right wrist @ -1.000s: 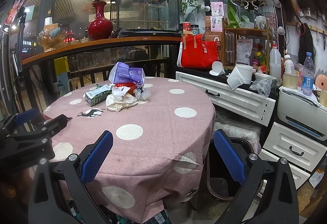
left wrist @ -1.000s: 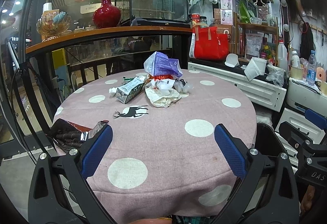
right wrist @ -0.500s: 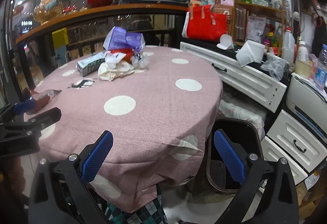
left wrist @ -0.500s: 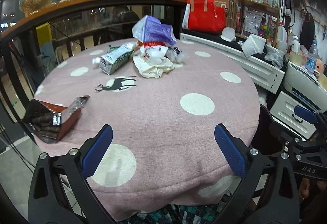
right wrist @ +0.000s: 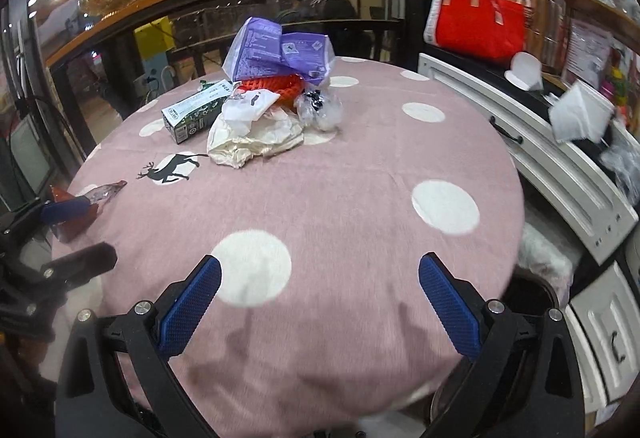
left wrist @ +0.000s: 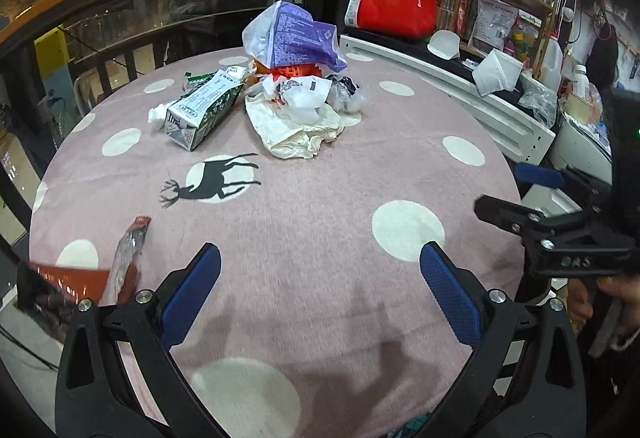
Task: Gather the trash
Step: 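Reach the right tool to the purple plastic bag and close on it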
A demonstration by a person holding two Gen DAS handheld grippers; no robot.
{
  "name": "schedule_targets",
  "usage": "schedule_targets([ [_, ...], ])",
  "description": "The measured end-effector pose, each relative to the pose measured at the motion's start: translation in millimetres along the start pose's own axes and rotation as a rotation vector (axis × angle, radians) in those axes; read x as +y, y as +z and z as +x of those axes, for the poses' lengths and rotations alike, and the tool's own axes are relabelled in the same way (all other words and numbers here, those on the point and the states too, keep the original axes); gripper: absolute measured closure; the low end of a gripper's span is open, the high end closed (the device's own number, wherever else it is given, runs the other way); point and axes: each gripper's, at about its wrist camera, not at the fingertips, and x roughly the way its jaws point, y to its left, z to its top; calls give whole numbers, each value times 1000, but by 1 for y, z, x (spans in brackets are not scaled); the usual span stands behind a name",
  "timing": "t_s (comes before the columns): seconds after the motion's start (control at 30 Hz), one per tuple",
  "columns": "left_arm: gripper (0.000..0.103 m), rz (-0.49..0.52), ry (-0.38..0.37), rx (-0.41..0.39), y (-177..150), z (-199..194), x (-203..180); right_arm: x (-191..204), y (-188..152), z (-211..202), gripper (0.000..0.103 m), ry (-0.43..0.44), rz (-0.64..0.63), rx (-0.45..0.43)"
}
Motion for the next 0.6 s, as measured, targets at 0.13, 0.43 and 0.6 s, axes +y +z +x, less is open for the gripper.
schedule_targets([
  [0.13, 5, -17, -32, 61, 18, 12, 7, 1, 28, 25, 11, 40, -44, 46],
  [0.43, 5, -39, 6, 91, 58, 23, 39, 2, 115, 58, 12, 196, -15, 28],
  [0.6, 5, -39, 28, 103, 71, 26, 51, 30, 168, 85, 18, 222, -72, 2],
])
